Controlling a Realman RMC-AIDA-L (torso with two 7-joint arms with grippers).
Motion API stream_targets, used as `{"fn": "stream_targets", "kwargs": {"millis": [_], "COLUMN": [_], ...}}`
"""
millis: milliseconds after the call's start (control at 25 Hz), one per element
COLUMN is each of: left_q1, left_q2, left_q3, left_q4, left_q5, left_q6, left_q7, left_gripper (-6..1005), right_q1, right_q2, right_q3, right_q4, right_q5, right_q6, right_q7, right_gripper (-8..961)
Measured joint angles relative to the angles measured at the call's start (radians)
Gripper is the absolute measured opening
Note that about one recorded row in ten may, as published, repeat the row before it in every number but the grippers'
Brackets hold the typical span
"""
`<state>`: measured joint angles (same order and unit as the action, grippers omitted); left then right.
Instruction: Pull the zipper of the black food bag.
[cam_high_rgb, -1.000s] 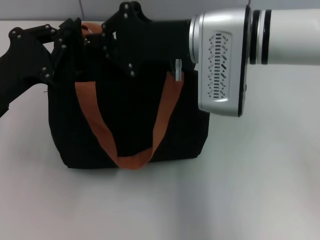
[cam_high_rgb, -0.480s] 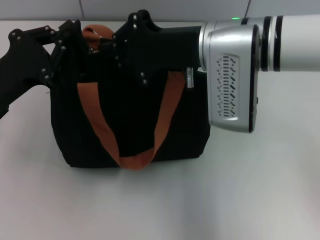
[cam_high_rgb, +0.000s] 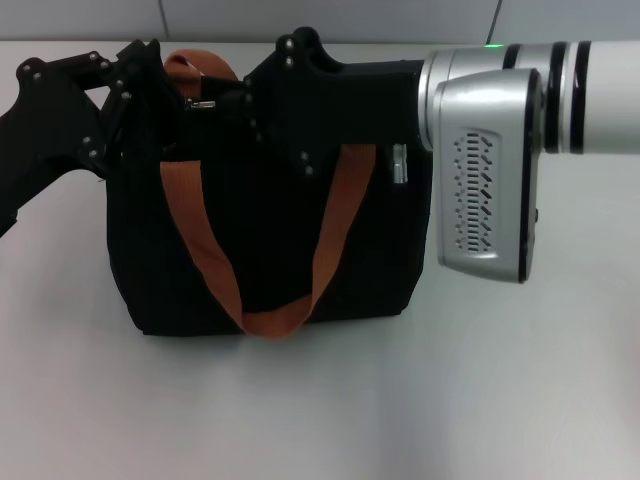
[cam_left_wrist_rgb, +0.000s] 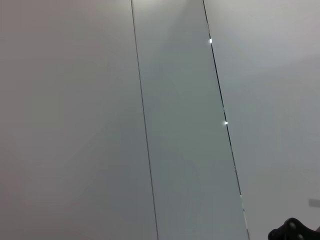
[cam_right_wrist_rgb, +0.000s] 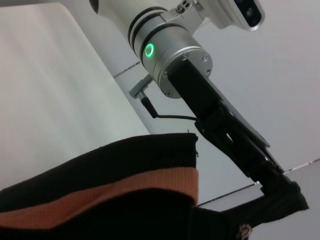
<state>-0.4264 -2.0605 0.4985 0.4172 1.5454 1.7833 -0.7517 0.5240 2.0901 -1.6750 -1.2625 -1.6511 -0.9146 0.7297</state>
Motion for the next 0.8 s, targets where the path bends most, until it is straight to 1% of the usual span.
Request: {"fn": "stream_targets", "kwargs": {"millis": [120,440,480,520,560,680,760,800], "left_q1": [0.0,0.0,0.0,0.0,0.0,0.001,0.002,0.002], "left_q2": [0.0,-0.001,-0.001,-0.002,-0.002,-0.003,-0.003,-0.003], "left_q3": [0.0,0.0,0.0,0.0,0.0,0.0,0.0,0.0], "left_q4": [-0.001,-0.002,-0.002,-0.002,-0.002,-0.002,-0.002,-0.002], "left_q5": [0.0,-0.001,-0.001,-0.001,-0.001,-0.001,-0.001,-0.001], "left_q6": [-0.001,-0.002,-0.002,-0.002,-0.002,-0.002,-0.001,0.001], "left_q7": [0.0,0.0,0.0,0.0,0.0,0.0,0.0,0.0], "left_gripper": [106,108,108,108,109,109,110,110], "right_q1": [-0.026,-0.058,-0.066,-0.084,-0.084,-0.108,-0.119,-0.123], "right_q2": [0.0,0.001,0.002,0.002,0.002,0.001,0.0,-0.003], "right_q3": [0.001,0.002,0.002,0.002,0.002,0.019,0.054,0.097], "right_q4": [-0.024,-0.057,-0.062,-0.07,-0.07,-0.072,-0.062,-0.038], "right_q5": [-0.008,-0.01,0.009,0.081,0.081,0.209,0.267,0.324], "right_q6": [0.001,0.001,0.003,0.001,0.001,-0.048,-0.099,-0.158], "right_q7": [0.0,0.025,0.036,0.053,0.053,0.109,0.199,0.321], "right_gripper": [-4,-2,-1,-1,-1,0,10,20]}}
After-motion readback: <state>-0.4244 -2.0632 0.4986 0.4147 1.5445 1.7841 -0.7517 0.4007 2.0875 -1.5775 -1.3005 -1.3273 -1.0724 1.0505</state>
